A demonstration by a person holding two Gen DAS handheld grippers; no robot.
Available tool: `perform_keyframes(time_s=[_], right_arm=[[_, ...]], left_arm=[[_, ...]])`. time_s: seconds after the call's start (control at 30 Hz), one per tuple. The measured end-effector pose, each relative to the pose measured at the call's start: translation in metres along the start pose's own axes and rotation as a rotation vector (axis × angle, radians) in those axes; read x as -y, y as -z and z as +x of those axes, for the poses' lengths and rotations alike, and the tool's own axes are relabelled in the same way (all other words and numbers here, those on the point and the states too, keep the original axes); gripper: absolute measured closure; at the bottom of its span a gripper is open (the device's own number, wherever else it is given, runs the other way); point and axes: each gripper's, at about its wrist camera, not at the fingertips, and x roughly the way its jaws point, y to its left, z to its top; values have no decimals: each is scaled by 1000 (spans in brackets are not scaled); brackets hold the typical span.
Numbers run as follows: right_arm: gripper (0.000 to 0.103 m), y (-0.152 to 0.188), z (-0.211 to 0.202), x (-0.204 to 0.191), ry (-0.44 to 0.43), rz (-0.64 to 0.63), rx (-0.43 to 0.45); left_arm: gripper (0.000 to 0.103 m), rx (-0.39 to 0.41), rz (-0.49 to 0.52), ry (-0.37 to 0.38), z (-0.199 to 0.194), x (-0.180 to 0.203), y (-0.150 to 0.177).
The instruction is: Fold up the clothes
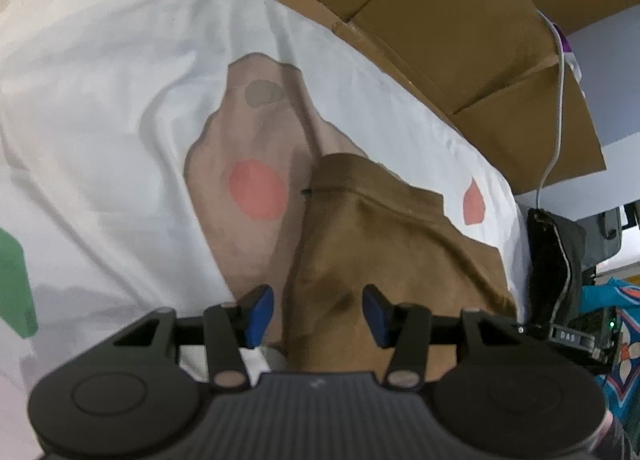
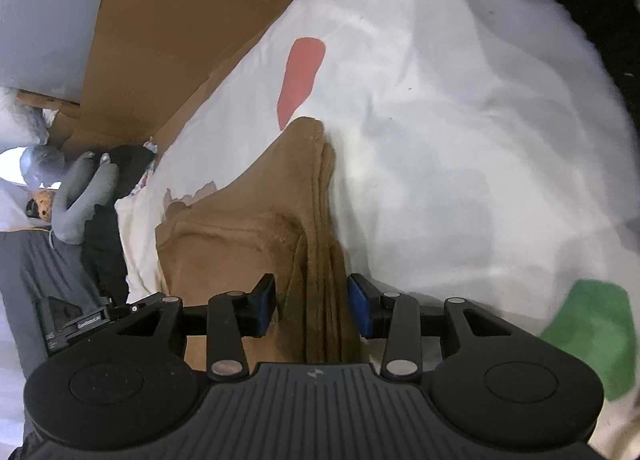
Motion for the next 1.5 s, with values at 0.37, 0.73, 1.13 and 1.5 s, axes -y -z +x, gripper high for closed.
perform_keyframes(time_s=[0.37, 0.73, 1.13, 1.5], right_arm=[[81, -8, 4, -9, -3, -46, 5], [56, -1, -9, 7, -33, -5, 34], [54, -7, 13, 6, -81, -28, -28], [82, -8, 11, -2, -73, -63, 11]], left_arm=[[59, 17, 13, 75, 12, -4, -20], [56, -19, 5, 155, 12, -17, -17], [53, -56, 0, 251, 29, -15, -23], [92, -27, 36, 263, 29, -4, -21]])
